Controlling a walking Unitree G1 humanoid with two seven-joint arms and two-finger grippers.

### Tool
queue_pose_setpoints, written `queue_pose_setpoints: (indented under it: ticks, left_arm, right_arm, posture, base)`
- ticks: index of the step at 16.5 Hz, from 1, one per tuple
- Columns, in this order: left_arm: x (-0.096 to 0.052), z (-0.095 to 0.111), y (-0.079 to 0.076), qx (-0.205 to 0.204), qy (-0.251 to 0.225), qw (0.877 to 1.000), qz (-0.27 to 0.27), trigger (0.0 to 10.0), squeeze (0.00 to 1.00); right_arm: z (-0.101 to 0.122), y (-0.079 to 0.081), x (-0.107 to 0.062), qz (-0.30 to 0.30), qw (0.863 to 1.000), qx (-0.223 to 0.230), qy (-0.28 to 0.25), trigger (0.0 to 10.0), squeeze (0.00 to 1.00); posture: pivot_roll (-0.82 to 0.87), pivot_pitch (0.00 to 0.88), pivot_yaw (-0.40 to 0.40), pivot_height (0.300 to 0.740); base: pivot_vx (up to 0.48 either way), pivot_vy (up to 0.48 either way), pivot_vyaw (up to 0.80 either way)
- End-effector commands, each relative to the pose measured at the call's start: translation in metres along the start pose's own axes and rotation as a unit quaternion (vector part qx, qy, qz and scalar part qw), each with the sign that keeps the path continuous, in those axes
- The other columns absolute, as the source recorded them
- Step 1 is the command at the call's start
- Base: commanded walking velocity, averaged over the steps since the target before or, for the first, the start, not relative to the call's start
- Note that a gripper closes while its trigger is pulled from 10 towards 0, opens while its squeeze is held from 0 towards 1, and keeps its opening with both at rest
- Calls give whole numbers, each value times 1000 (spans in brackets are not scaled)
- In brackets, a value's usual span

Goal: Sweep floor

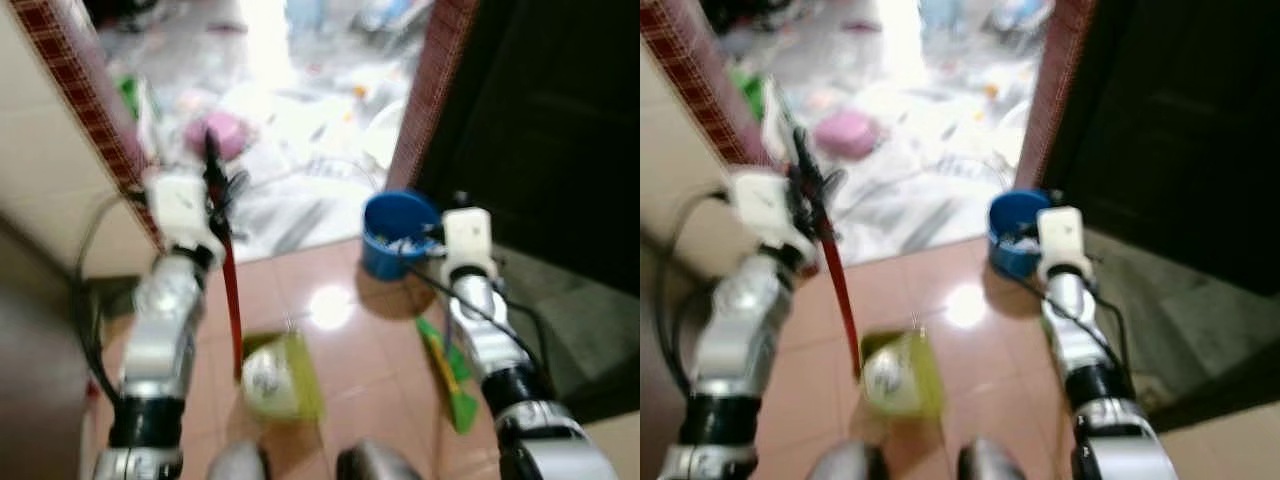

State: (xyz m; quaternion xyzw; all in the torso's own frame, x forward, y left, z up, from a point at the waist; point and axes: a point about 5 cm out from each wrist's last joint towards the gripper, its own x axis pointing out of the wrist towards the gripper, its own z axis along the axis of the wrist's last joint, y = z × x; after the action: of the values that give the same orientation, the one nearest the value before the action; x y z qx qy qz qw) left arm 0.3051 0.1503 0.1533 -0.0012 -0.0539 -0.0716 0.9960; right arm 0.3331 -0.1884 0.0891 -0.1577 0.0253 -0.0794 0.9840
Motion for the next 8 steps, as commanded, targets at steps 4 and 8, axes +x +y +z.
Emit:
queue_pose_setpoints:
  ticks: [4, 8]
  left_arm:
    - [-3, -10, 4, 0, -8, 1000, -2, 10000, 0]
    - [-2, -17, 1, 0, -4, 1000, -7, 10000, 0]
  right_arm:
    - [4, 3, 3, 2, 1000, -4, -3, 10000, 0]
    - [3, 2, 3, 3, 1000, -2, -2, 10000, 0]
  posture:
    - [-1, 106, -22, 740]
    - [-6, 101, -27, 740]
  base:
    - [345, 0, -586]
    - [242, 0, -247]
